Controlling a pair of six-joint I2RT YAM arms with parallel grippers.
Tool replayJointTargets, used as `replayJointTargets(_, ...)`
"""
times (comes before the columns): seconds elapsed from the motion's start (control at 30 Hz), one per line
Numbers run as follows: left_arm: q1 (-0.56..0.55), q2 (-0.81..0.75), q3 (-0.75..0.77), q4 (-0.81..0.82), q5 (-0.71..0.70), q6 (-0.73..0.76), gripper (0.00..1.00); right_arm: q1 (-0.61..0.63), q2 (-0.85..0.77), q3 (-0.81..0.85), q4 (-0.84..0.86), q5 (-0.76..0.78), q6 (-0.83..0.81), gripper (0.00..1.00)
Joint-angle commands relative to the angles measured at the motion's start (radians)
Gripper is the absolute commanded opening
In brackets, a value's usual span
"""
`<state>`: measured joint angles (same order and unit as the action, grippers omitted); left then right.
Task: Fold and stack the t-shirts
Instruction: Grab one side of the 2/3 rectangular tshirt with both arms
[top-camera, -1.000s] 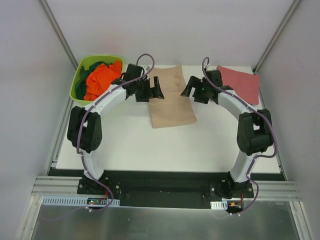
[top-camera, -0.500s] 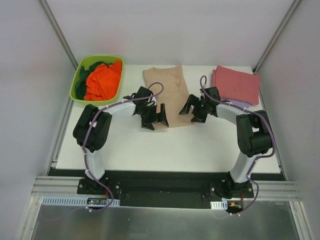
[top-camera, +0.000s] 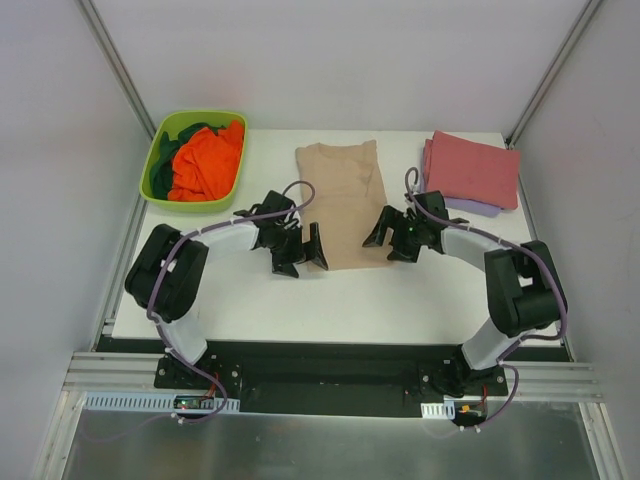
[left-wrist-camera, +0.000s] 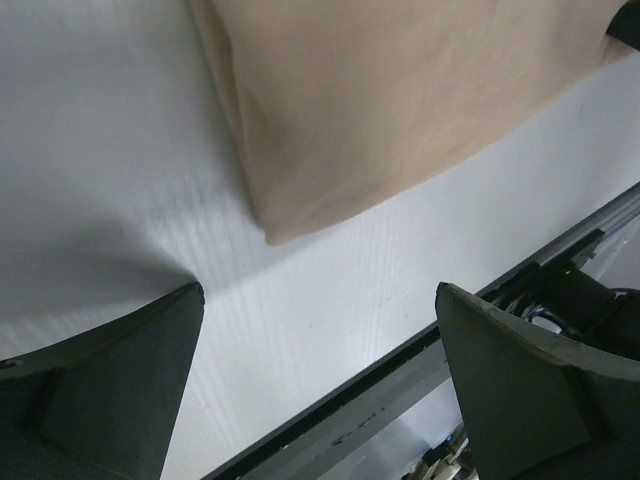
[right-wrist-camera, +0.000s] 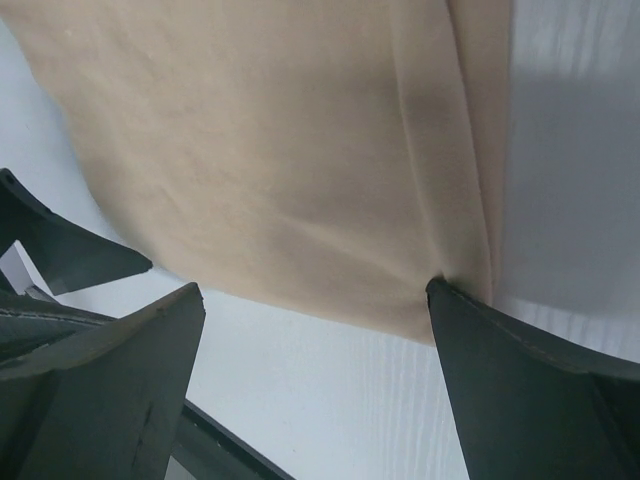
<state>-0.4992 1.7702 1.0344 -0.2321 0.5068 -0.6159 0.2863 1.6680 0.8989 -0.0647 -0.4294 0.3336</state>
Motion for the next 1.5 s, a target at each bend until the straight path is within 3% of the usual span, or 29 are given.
replayJointTargets(0.0, -0.042, -0.148, -0.109, -0.058, -0.111, -0.002, 0.99, 0.045, -0.114, -0.067, -0.115, 0.034, -0.044, 0.96)
replayJointTargets(0.17, -0.05, -0.274, -0.168, -0.058, -0.226, -0.042, 0.99, 0.059, -0.296, -0.126, -0.133, 0.086, -0.025, 0.96)
replayJointTargets(0.33, -0.044, -0.212, -0.12, -0.053, -0.289, -0.087, 0.98, 0.051, -0.401, -0.183, -0.153, 0.227, -0.007, 0.96)
replayJointTargets(0.47, -0.041, -0.129, -0.067, -0.03, -0.283, -0.102, 0.77, 0.018, -0.39, -0.203, -0.17, 0.207, -0.004, 0.97)
replayJointTargets(0.57, -0.036, -0.072, -0.04, -0.007, -0.251, -0.111, 0.72, 0.013, -0.369, -0.21, -0.167, 0.198, -0.004, 0.98)
replayJointTargets(0.83, -0.036, -0.002, -0.043, 0.004, -0.26, -0.099, 0.25, 0.004, -0.341, -0.216, -0.164, 0.265, 0.011, 0.99)
replayJointTargets(1.0, -0.05, 0.031, -0.045, 0.01, -0.215, -0.1, 0.15, 0.004, -0.292, -0.215, -0.164, 0.296, 0.024, 0.99)
replayJointTargets(1.1, -0.052, 0.04, -0.048, 0.008, -0.226, -0.108, 0.0, 0.004, -0.261, -0.21, -0.147, 0.279, 0.03, 0.95)
replayJointTargets(1.2, -0.052, 0.032, -0.056, 0.01, -0.254, -0.105, 0.0, 0.002, -0.241, -0.21, -0.113, 0.259, 0.033, 0.91)
replayJointTargets(1.37, -0.052, 0.018, -0.066, 0.008, -0.261, -0.105, 0.0, -0.001, -0.189, -0.193, -0.106, 0.27, 0.03, 0.66)
replayJointTargets(1.47, -0.052, 0.014, -0.074, 0.008, -0.264, -0.11, 0.0, 0.001, -0.153, -0.195, -0.092, 0.248, 0.035, 0.57)
